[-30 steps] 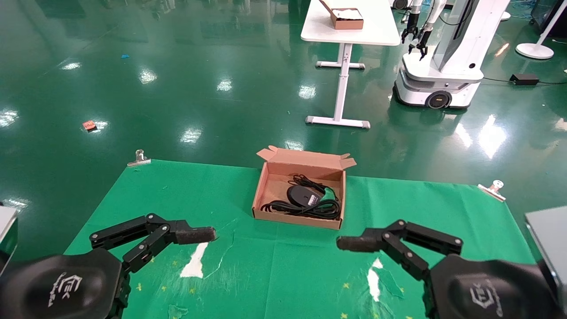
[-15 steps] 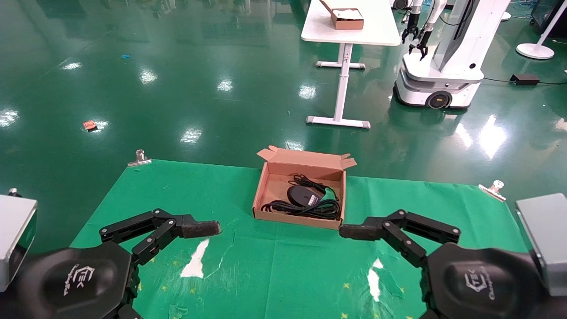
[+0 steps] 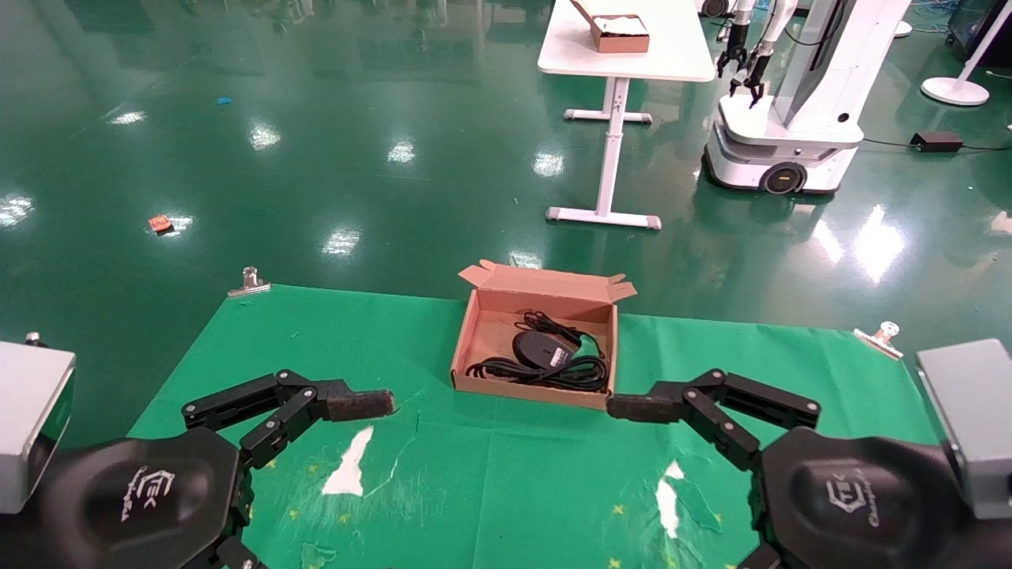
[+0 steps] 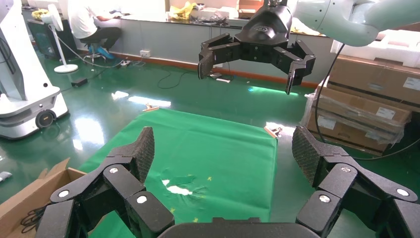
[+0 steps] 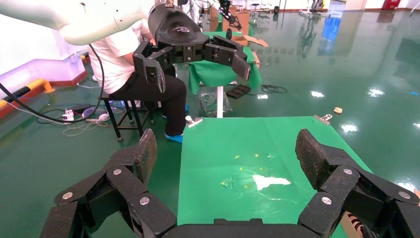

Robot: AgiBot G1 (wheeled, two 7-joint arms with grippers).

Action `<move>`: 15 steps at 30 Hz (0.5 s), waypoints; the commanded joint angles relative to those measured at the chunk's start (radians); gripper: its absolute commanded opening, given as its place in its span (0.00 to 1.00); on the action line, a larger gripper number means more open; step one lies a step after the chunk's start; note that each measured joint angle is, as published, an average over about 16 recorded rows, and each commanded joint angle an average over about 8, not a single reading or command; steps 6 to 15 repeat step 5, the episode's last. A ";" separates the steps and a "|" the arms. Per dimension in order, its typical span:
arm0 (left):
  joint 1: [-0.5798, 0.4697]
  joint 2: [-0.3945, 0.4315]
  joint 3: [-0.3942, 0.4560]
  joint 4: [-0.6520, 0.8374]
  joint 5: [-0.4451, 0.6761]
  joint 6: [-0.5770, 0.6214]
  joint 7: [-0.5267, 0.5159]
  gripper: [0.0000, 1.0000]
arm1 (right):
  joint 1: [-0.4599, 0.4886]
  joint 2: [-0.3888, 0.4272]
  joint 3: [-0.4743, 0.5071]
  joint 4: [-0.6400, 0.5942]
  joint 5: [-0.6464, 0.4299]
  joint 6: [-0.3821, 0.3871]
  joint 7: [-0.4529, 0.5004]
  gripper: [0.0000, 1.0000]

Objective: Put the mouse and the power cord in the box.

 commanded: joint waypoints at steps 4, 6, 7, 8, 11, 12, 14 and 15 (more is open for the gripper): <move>-0.001 0.001 0.001 0.001 0.001 -0.001 0.000 1.00 | 0.001 0.000 0.000 -0.002 -0.001 0.001 -0.001 1.00; -0.001 0.001 0.001 0.001 0.001 -0.001 0.000 1.00 | 0.001 0.000 -0.001 -0.002 -0.001 0.001 -0.001 1.00; -0.001 0.001 0.001 0.001 0.001 -0.001 0.000 1.00 | 0.001 0.000 -0.001 -0.002 -0.001 0.001 -0.001 1.00; -0.001 0.001 0.001 0.001 0.001 -0.001 0.000 1.00 | 0.001 0.000 -0.001 -0.002 -0.001 0.001 -0.001 1.00; -0.001 0.001 0.001 0.001 0.001 -0.001 0.000 1.00 | 0.001 0.000 -0.001 -0.002 -0.001 0.001 -0.001 1.00; -0.001 0.001 0.001 0.001 0.001 -0.001 0.000 1.00 | 0.001 0.000 -0.001 -0.002 -0.001 0.001 -0.001 1.00; -0.001 0.001 0.001 0.001 0.001 -0.001 0.000 1.00 | 0.001 0.000 -0.001 -0.002 -0.001 0.001 -0.001 1.00; -0.001 0.001 0.001 0.001 0.001 -0.001 0.000 1.00 | 0.001 0.000 -0.001 -0.002 -0.001 0.001 -0.001 1.00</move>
